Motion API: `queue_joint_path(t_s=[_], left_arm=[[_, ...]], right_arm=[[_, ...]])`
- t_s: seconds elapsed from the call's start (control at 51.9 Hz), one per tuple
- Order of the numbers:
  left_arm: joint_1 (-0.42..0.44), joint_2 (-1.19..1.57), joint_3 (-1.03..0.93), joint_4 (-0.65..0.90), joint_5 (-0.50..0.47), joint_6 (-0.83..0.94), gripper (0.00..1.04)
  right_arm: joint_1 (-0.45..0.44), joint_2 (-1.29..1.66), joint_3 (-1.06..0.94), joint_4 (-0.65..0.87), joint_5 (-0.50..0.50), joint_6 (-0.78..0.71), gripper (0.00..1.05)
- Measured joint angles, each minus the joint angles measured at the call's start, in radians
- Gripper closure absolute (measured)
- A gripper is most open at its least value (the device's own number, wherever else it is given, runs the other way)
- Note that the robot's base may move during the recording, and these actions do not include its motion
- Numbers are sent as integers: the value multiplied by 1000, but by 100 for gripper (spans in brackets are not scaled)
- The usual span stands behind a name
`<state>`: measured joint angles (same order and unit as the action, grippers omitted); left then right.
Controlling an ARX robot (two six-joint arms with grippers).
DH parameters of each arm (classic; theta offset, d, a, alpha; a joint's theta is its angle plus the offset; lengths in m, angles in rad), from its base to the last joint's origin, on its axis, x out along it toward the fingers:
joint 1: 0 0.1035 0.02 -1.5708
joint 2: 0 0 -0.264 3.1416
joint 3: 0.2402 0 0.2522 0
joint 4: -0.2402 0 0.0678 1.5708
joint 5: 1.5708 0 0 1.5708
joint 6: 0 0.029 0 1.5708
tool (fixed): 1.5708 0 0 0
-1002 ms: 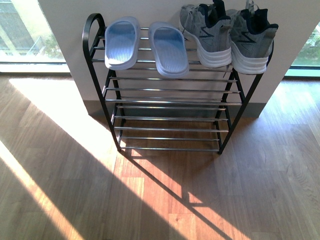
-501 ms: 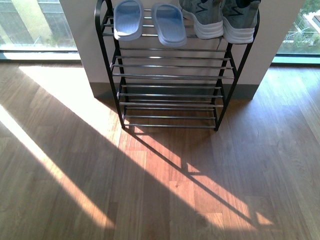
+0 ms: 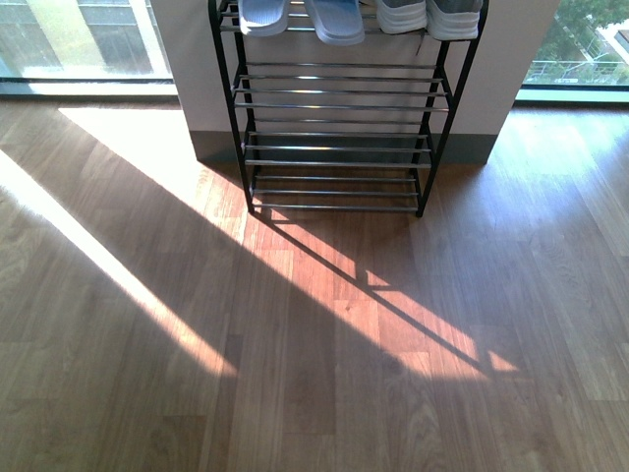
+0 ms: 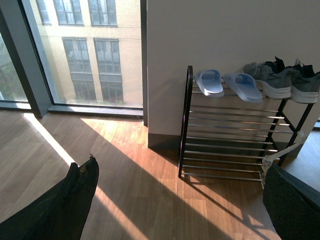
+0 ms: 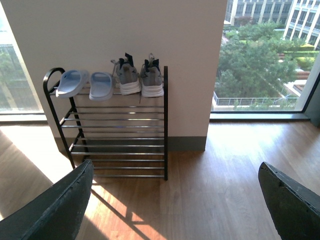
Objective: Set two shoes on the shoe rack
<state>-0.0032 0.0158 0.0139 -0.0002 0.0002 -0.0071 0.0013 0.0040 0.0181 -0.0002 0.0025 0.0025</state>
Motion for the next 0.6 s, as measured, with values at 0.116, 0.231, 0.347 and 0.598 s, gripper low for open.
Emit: queue_joint_path(t_s=[0.116,0.231,0.347,0.598], left_arm=[[0,0,0,0,0,0,9],[0,0,0,0,0,0,9],[0,0,0,0,-1,0,9],[0,0,0,0,0,0,9]], right_arm=[[0,0,0,0,-2,0,9],[0,0,0,0,-2,0,9],[0,0,0,0,-1,0,9],[0,0,0,0,-2,0,9]])
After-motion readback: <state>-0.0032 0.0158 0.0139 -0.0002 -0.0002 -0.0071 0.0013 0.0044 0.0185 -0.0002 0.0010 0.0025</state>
